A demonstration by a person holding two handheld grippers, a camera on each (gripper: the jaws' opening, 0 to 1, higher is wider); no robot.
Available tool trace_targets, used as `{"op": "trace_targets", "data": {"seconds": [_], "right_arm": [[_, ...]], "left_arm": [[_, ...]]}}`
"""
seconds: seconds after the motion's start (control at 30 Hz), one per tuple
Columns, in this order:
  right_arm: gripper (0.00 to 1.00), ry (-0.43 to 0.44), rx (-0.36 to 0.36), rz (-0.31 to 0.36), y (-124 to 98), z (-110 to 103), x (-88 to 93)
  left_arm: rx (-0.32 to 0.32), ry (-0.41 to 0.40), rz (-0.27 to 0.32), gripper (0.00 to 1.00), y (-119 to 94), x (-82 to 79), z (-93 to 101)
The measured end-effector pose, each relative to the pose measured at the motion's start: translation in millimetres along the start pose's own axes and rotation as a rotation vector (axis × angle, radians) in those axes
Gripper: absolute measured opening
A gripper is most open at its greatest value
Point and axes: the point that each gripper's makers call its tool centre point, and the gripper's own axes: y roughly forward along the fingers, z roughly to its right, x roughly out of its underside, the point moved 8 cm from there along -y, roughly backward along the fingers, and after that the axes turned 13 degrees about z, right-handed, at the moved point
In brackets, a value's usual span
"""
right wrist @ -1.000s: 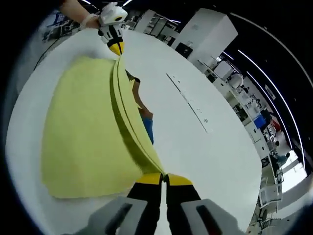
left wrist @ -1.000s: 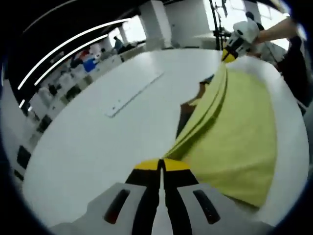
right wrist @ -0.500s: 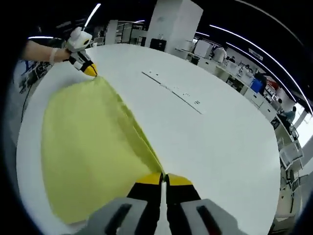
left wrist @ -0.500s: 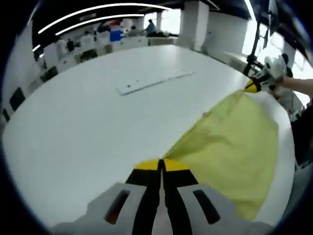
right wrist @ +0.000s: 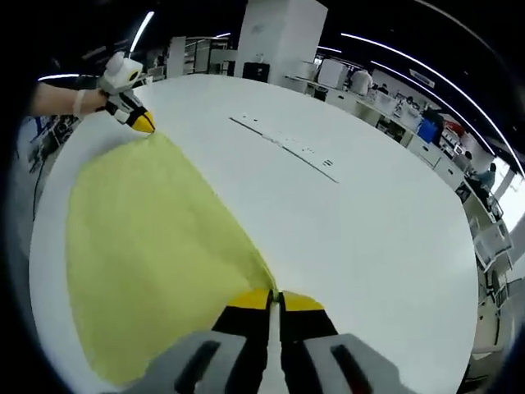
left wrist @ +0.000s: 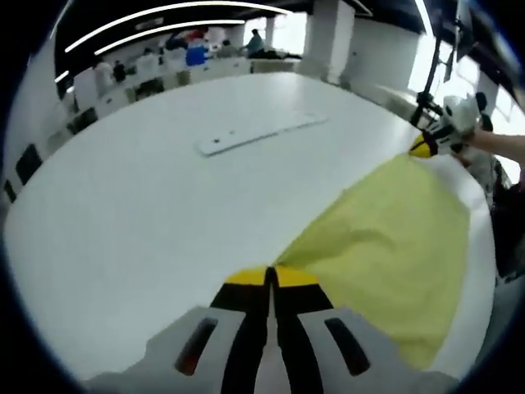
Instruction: Fold the garment on the visible template until the final outline fits inside the template.
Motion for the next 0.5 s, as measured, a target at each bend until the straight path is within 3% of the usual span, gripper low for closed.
{"op": "trace_targets", "data": {"seconds": [0.1,0.13,0.2,0.27,0.3,0.37,0.5], "right_arm": [[0.17,0.016,-0.006,0.02,-0.3,-0.7,0.3],[0.22,0.019,-0.009,0.023,-0.4,-1.1,0.3],[0.31,0.049,-0.015,0.049,-1.4,-2.8,-0.1],[0.39,0.101,-0.013,0.065,-2.7,-4.2,-0.4],[0.43,0.11,-0.024,0.078,-2.7,-3.8,-0.8],[0.52,0.134,-0.027,0.092,-3.3,-4.2,-1.0],[0.68,0.183,-0.026,0.139,-5.0,-5.7,-3.4]], "left_arm": [[0.007,0.013,0.018,0.01,-0.8,-0.6,-0.8],[0.006,0.021,0.022,0.05,-1.2,-0.9,-1.2],[0.014,0.036,0.039,0.17,-2.7,-1.5,-1.3],[0.024,0.047,0.056,0.36,-3.3,-2.4,-0.8],[0.031,0.095,0.108,0.46,-2.5,-6.1,-0.9],[0.037,0.081,0.099,0.66,-4.6,-4.9,1.8],[0.073,0.068,0.123,0.78,-7.1,-6.1,5.9]]}}
